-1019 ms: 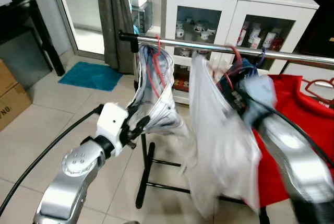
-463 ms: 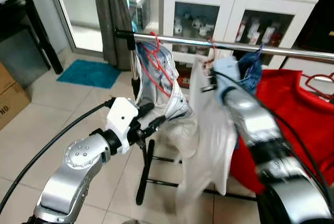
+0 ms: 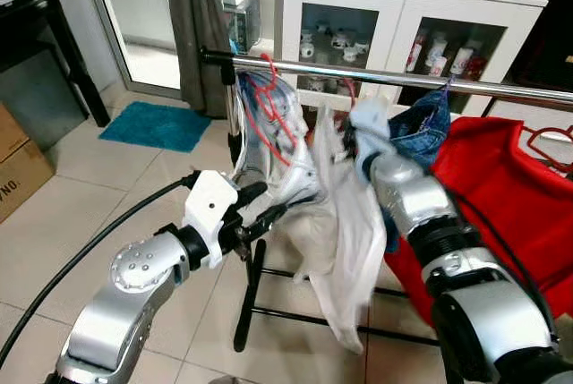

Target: Hang hanger

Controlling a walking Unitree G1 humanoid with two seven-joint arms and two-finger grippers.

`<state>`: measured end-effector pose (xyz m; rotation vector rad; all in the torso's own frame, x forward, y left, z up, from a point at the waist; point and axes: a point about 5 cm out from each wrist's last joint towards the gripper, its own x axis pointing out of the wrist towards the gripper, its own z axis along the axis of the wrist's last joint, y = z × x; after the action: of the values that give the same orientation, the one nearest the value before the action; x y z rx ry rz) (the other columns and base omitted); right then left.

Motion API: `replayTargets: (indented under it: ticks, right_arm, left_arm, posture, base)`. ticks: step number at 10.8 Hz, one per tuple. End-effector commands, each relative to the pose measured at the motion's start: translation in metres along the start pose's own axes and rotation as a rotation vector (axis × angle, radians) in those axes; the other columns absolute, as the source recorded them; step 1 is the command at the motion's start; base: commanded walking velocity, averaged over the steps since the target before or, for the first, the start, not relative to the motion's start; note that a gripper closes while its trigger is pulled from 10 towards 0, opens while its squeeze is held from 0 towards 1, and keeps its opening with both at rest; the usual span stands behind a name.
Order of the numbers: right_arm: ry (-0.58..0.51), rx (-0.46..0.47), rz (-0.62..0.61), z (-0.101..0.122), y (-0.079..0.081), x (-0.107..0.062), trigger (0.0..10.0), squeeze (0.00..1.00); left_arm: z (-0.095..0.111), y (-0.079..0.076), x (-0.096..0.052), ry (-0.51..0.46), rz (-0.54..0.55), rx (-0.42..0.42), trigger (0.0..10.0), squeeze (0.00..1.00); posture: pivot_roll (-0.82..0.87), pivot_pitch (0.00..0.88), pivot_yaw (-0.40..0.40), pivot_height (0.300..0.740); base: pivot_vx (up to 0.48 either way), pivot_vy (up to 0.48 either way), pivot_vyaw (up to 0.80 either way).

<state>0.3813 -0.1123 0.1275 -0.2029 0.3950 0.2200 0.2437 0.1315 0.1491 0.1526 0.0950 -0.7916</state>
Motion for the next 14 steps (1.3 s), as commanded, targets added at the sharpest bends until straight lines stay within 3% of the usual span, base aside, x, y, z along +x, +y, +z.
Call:
replayTargets:
  ticks: [1,3,9,14]
  right_arm:
    - [-0.038,0.02,-0.026,0.009,-0.007,0.0,10.0,0.0]
    - [-0.108,0.034,-0.055,0.026,-0.012,0.002,10.0,0.0]
    - [-0.349,0.162,-0.09,0.039,-0.024,-0.011,10.0,0.0]
    - [-0.171,0.114,-0.14,0.052,-0.022,0.004,10.0,0.0]
  left_arm:
    - [0.001,-0.002,0.0,0.005,-0.009,0.014,10.0,0.0]
    - [0.003,0.0,0.001,0.0,-0.001,0.016,10.0,0.0]
    - [0.004,-0.001,0.0,-0.008,0.003,0.013,10.0,0.0]
    - [0.007,0.001,0.001,-0.006,-0.027,0.026,10.0,0.0]
  posture:
    - [0.12,0.0,-0.01,0.74]
    - [0.12,0.0,-0.015,0.74]
    - [0.12,0.0,-0.006,0.74]
    - [0.12,0.0,0.012,0.74]
  base:
    - [0.0,0.0,0.0]
    - [0.0,0.0,0.0]
    - [0.0,0.0,0.0]
    - [0.0,0.0,0.0]
